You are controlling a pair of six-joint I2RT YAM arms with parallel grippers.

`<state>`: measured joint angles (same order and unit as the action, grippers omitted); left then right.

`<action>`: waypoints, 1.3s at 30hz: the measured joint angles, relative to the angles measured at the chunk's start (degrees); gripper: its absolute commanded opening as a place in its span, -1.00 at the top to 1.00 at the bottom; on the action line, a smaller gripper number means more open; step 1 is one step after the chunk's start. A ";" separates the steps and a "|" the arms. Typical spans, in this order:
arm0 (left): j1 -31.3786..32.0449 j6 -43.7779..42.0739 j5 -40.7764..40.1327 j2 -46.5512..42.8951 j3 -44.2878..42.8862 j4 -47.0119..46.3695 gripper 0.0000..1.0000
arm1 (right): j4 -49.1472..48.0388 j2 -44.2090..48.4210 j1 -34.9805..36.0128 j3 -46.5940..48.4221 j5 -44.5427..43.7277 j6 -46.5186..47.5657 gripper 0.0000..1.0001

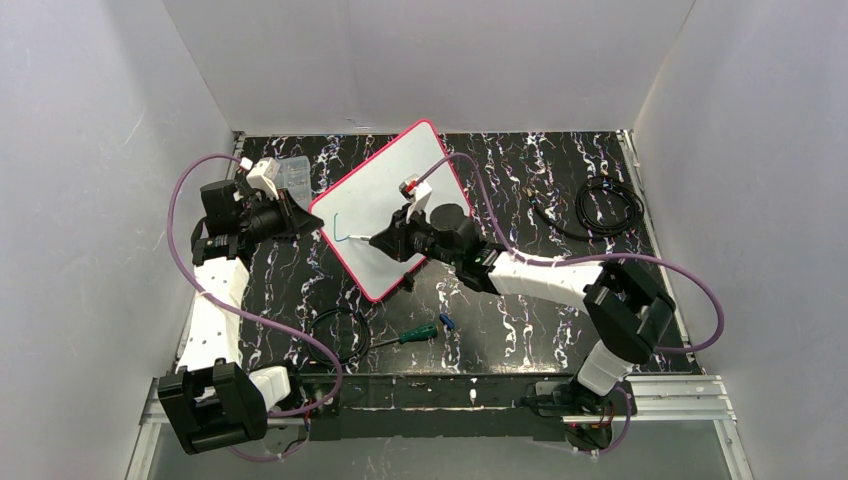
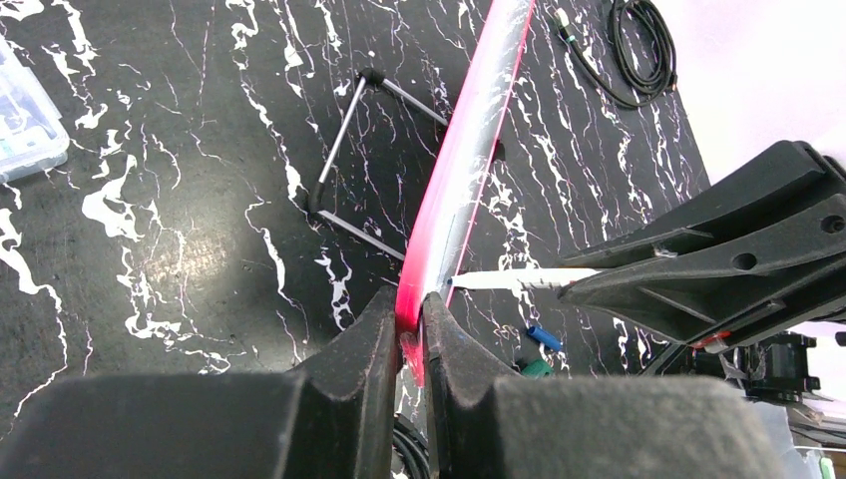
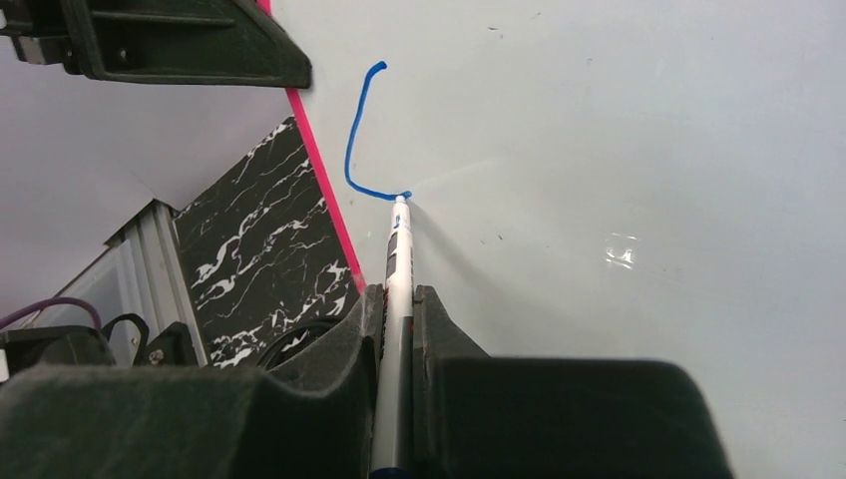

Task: Write a sentence on the whiteboard

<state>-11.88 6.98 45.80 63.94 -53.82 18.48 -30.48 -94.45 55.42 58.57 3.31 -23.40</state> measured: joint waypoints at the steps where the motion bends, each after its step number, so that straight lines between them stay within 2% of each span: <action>1: 0.00 -0.07 0.02 -0.15 0.00 0.02 1.00 | 0.42 0.44 -0.07 -0.07 0.52 0.07 0.97; 10: 0.11 -0.42 0.04 -0.44 0.00 0.35 1.00 | 1.44 5.29 -0.35 -0.22 1.79 1.60 0.97; 39: 0.11 -0.44 0.04 -0.50 0.00 0.39 1.00 | -0.76 0.81 -2.54 0.83 1.36 1.46 0.97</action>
<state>-11.77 6.55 45.84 63.44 -53.82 18.87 -31.24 -93.65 52.88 59.40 4.67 -21.93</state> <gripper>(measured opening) 0.097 0.180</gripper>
